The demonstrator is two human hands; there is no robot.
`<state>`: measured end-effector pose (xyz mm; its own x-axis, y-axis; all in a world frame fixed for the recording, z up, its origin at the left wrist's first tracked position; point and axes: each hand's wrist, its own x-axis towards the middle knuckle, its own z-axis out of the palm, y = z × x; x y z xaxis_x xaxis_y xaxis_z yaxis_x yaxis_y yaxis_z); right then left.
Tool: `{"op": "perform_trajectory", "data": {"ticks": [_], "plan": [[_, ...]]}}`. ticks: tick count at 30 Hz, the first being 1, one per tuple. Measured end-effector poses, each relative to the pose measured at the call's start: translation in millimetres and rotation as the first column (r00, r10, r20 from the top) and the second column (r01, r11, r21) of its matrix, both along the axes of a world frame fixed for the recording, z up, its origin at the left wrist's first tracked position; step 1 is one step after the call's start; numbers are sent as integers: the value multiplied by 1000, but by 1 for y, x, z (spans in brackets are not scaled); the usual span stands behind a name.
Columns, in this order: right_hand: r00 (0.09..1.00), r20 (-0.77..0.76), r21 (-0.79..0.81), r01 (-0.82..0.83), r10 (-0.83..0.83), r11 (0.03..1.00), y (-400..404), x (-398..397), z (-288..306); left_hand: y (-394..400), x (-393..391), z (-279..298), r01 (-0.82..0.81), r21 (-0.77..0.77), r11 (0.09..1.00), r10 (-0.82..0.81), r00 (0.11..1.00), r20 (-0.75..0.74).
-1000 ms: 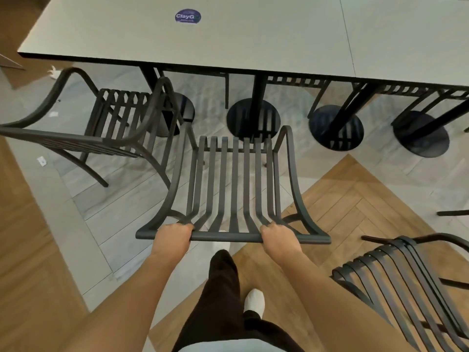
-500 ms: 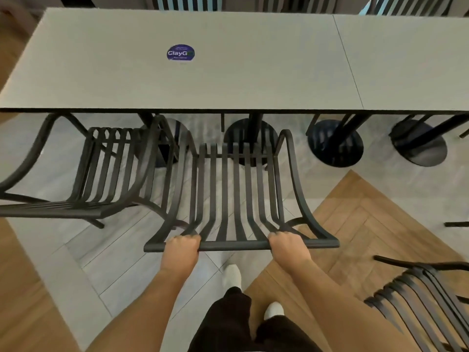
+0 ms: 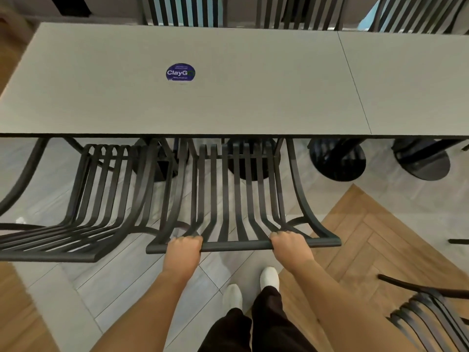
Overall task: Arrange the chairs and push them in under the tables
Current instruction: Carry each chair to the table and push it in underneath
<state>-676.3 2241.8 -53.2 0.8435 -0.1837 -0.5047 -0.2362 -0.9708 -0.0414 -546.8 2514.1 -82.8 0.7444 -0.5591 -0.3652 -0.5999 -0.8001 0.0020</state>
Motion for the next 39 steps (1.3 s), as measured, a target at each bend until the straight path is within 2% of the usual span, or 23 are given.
{"op": "perform_trajectory", "data": {"ticks": [7, 18, 21, 26, 29, 34, 39], "plan": [[1000, 16, 26, 13, -14, 1000, -11, 29, 0, -12, 31, -1, -33, 32, 999, 33, 999, -10], [996, 14, 133, 83, -86, 988, -13, 34, 8, -24, 31, 16, -95, 65, 993, 97, 995, -29], [995, -4, 167, 100, -100, 981, -12, 33, 11, -22, 27, 17, -100, 23, 995, 101, 993, -56], [994, -29, 213, 106, -102, 971, -5, 26, 20, -22, 11, 26, -2, -95, 995, -1, 999, -41], [994, -39, 232, 110, -104, 967, -1, 16, 25, -26, 1, 32, 16, -129, 992, -27, 996, -87], [982, 16, 273, 176, -187, 946, 3, 4, 37, -23, -13, 38, -48, -197, 979, 27, 994, -106], [963, 41, 301, 242, -266, 922, 4, -15, 50, -29, -24, 52, 2, -227, 974, -24, 995, -96]]}}
